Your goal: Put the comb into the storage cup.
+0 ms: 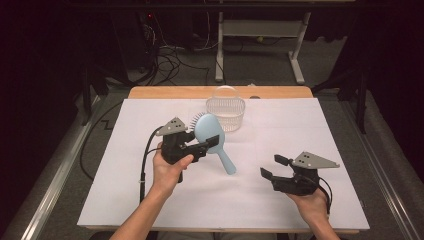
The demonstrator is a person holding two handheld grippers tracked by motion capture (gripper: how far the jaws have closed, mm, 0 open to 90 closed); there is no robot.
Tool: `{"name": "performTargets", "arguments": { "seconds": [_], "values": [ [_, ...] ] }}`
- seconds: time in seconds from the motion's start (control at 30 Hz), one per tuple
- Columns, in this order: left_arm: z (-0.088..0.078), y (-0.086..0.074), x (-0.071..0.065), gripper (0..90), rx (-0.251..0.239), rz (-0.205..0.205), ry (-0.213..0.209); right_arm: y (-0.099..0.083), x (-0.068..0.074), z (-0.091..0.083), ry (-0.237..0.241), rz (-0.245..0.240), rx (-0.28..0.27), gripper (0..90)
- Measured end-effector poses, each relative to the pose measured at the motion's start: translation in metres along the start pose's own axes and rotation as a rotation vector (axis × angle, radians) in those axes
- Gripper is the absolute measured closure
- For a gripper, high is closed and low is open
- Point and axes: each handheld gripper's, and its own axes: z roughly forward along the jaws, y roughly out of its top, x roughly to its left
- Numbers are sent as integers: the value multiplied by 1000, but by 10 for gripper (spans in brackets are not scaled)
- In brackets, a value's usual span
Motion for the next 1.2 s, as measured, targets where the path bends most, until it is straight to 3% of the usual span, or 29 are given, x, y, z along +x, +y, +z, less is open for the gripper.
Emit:
{"name": "performTargets", "arguments": {
  "seconds": [0.3, 1.2],
  "values": [
    [-7, 9, 2, 526, -20, 10, 16, -15, -15, -16, -44, 43, -33, 309],
    [-13, 32, 22, 526, -47, -9, 64, -52, -33, -37, -101, 60, -59, 280]
  ]
}}
